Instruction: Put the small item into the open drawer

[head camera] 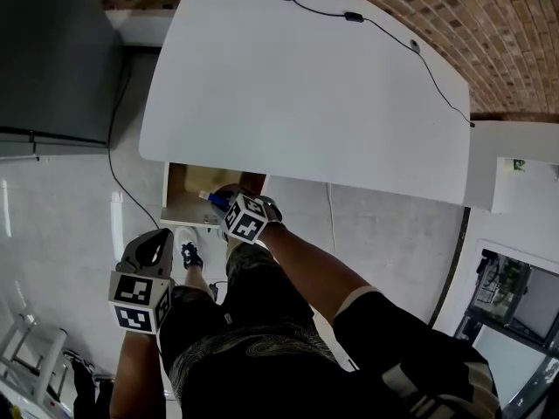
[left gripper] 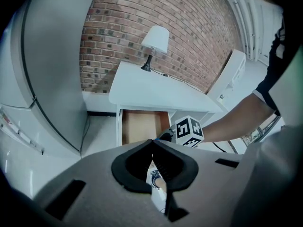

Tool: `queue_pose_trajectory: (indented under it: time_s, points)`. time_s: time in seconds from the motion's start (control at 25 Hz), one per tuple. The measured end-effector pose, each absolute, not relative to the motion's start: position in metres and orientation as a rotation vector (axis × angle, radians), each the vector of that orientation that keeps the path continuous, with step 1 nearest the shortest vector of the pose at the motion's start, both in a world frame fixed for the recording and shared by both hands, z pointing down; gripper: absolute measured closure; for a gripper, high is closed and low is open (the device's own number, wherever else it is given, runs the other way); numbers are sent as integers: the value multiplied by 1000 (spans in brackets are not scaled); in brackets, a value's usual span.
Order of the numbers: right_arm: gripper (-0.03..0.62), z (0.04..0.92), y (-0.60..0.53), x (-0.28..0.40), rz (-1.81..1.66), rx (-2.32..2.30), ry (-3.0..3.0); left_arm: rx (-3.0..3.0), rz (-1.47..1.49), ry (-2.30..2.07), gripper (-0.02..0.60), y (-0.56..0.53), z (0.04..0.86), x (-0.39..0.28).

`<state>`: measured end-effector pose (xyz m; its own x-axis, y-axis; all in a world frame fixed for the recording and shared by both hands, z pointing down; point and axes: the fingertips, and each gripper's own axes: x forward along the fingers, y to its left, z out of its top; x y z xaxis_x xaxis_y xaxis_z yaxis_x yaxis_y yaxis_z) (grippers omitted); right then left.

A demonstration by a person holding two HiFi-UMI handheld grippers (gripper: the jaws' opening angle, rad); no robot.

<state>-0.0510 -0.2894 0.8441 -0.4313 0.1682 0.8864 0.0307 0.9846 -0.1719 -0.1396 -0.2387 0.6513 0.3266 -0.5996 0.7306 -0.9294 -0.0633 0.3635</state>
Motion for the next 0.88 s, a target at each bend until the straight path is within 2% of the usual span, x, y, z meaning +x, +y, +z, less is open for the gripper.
queue_pose_trajectory:
  time_s: [0.88]
  points:
    - [513,915,-280,-53,39,-321,-1887,1669,476,-1378,565,-226,691,-135]
